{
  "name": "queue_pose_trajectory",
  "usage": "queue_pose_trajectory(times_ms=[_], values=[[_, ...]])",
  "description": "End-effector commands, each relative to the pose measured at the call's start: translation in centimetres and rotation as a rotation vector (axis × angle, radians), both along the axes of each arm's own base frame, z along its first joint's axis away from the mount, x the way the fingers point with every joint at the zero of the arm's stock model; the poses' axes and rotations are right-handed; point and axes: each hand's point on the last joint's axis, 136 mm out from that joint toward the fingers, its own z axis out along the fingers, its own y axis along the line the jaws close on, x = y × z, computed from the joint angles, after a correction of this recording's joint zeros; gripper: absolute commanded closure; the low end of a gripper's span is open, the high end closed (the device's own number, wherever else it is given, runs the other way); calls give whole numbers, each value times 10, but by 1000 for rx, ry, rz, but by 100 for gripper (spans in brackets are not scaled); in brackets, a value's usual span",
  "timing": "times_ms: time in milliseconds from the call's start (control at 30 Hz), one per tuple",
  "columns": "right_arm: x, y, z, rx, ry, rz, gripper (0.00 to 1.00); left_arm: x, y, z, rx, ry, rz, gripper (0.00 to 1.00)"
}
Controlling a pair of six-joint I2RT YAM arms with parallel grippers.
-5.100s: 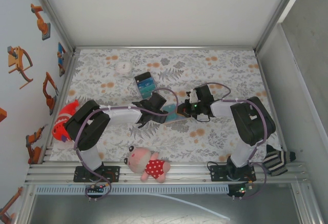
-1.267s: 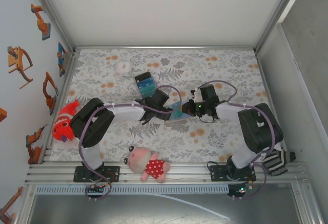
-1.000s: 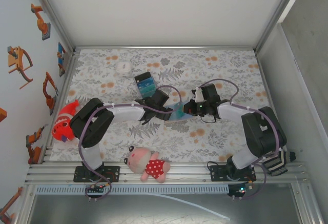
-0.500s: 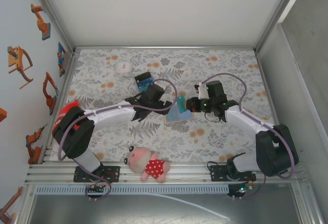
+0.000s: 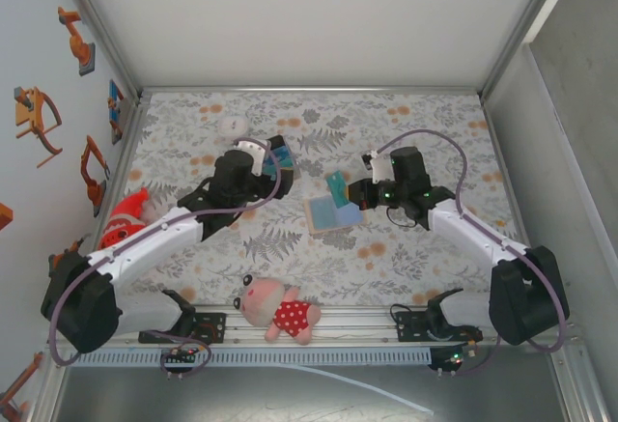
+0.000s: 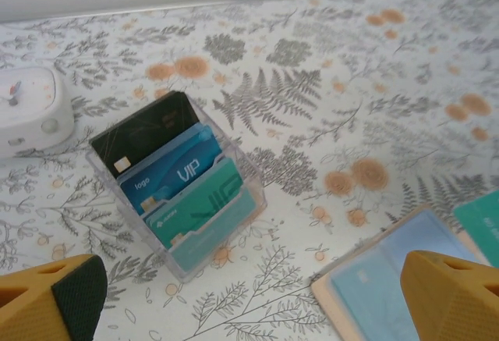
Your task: Take the credit cards out of the card holder
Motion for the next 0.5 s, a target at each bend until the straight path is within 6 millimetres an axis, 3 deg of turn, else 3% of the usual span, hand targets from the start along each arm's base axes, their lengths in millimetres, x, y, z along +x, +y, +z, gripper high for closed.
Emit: queue_pose_trajectory(times_ms=[0,300,467], values=[[-6,12,24,-1,-83,105,100,-11,-16,19,-66,-59,-170,2],[-16,23,47,-2,-170,253,100,-30,-37,21,-54,-34,-440,3],[-25,26,47,-17,-154,327,100,-47,-59,27,-75,8,-640,8]])
